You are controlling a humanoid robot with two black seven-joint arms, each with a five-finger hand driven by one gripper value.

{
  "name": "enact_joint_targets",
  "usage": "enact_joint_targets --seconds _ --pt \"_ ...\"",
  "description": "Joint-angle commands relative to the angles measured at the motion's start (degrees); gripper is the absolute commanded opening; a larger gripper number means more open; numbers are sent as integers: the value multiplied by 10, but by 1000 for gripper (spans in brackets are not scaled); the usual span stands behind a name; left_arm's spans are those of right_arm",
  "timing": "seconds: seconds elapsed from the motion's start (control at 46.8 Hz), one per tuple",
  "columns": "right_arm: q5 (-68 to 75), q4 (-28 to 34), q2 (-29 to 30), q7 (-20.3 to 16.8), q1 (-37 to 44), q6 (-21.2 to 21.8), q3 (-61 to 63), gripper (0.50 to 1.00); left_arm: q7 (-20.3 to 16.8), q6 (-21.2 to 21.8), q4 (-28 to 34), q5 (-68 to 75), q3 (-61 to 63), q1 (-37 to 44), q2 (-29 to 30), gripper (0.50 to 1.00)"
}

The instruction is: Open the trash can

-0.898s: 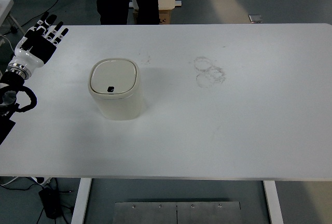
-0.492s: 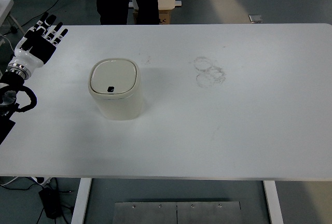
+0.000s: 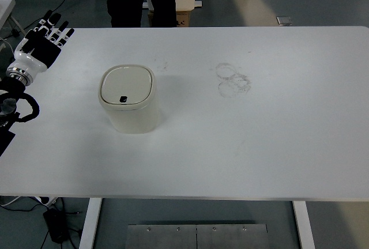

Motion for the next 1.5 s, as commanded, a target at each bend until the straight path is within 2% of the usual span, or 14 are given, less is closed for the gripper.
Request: enact_joint_targets --seconds 0.0,0.534,0.876,1.09,1.475 --pt "0 -1 0 0 0 0 0 991 0 3 -15 0 0 1 7 1000" --pt "0 0 0 0 0 0 0 991 1 54 -133 4 2 3 65 1000" --pt "0 0 0 0 0 0 0 991 7 61 -195 7 13 -3 132 1000" --pt "0 0 0 0 0 0 0 991 7 61 -237 60 39 -19 160 1000" --pt "0 0 0 0 0 0 0 991 8 53 -285 111 117 -98 223 1000"
